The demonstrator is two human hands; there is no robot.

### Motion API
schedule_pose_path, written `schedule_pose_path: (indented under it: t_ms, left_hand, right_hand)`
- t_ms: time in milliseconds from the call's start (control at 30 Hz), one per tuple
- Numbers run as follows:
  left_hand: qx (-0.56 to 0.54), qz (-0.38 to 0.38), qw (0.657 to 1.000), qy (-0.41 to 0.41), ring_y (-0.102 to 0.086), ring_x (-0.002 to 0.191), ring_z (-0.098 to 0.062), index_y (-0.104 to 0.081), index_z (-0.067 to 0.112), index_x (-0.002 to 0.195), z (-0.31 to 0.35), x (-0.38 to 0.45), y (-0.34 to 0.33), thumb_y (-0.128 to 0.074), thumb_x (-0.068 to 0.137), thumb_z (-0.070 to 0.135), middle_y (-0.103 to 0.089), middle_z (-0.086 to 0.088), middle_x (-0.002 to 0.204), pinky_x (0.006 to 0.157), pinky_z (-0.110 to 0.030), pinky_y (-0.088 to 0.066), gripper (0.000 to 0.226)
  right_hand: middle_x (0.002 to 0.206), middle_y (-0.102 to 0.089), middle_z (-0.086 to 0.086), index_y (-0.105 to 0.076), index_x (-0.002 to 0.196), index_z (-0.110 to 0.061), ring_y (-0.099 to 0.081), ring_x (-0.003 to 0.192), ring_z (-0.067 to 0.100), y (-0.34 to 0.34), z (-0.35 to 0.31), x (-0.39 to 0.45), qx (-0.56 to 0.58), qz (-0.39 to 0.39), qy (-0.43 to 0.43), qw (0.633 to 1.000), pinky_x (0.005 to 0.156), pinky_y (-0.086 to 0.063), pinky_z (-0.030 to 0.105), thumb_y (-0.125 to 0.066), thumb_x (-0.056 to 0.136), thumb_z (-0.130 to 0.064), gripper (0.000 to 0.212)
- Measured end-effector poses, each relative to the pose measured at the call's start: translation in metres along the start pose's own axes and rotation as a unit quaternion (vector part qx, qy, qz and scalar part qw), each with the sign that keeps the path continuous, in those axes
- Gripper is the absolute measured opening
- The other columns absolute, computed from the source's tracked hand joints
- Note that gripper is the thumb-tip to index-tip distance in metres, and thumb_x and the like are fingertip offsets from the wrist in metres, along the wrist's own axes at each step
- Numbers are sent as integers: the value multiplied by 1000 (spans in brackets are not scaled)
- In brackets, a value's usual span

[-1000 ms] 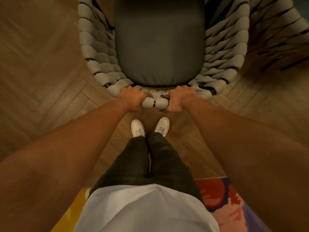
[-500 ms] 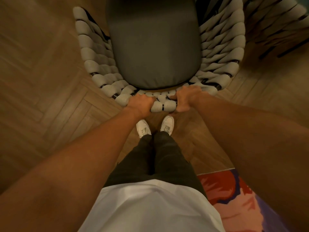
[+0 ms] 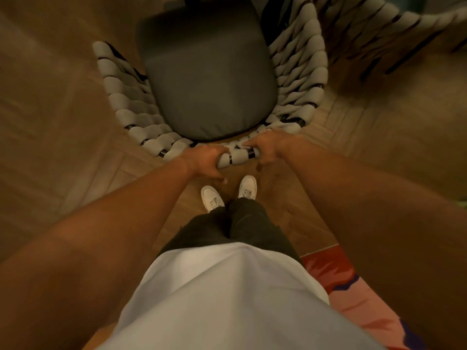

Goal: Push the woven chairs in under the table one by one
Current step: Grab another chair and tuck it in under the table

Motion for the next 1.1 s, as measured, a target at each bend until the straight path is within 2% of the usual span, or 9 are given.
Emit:
schedule_pose_path:
  t_ms: [133,233,500,600,700,800,867,967,1100]
  left_hand:
    - [-48,-10,999,-6,-48,133,-25,-31,27,154,28,14,3,-70,63,82,-45,-1,152,108,-45,-44,113]
    - [-96,9,995,-18,-45,137,-25,-31,29,154,55,40,6,-57,62,93,-43,1,153,109,-46,-43,115]
    - [-231,95,968,13,-41,140,-20,-27,25,155,121,121,26,-53,62,94,-41,-1,155,112,-49,-41,118]
    - [-292,126,947,38,-41,141,-17,-26,29,154,133,151,34,-53,60,97,-42,3,154,112,-48,-41,119]
    - [-344,147,925,66,-33,145,-19,-22,25,156,155,169,55,-60,67,85,-33,1,160,116,-45,-35,115]
    - [-384,184,901,80,-38,142,-17,-28,23,154,170,196,70,-66,72,75,-39,0,155,115,-46,-38,104]
    - [-401,214,885,99,-44,137,-16,-34,24,150,169,212,73,-67,74,69,-46,2,148,111,-45,-42,94]
    - [-407,242,870,135,-51,130,-19,-40,21,145,169,218,80,-68,78,56,-53,-1,141,106,-44,-46,80]
    - [-394,242,874,148,-57,115,-25,-43,22,139,171,218,84,-67,78,38,-58,-3,127,93,-48,-52,68]
  right_hand:
    - [155,-44,5,-36,156,-34,-43,139,30,18,33,-32,25,41,18,999,114,-35,43,-62,93,-54,70]
    - [167,-23,4,-37,156,-30,-23,152,29,33,74,-40,38,117,-6,992,121,-23,44,-50,100,-54,62]
    - [170,2,11,-10,163,-18,-4,155,32,79,180,-31,132,261,-113,950,123,-18,54,-44,104,-45,73]
    - [170,4,13,-4,162,-14,-7,155,34,97,207,-11,184,273,-116,937,122,-22,53,-49,103,-43,80]
    - [170,10,10,5,162,-16,-2,156,33,115,233,14,227,263,-97,933,123,-22,52,-52,102,-41,86]
    - [170,12,7,11,162,-19,-8,156,32,136,252,34,236,269,-63,932,118,-33,51,-53,100,-39,91]
    - [170,12,9,13,161,-18,-20,153,33,148,254,43,247,274,-40,929,113,-40,47,-56,100,-36,94]
    - [170,2,12,14,161,-16,-26,150,36,158,255,55,280,278,-23,919,114,-36,45,-59,100,-31,97]
    - [159,-34,14,6,162,-17,-46,137,34,158,263,73,380,247,-80,888,104,-45,41,-65,97,-31,97]
Point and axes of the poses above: each hand's wrist, its own x-axis towards the middle knuckle, its own y-axis out of the back of the hand, z = x × y, the point moved 9 cm from there along x, towards the middle knuckle
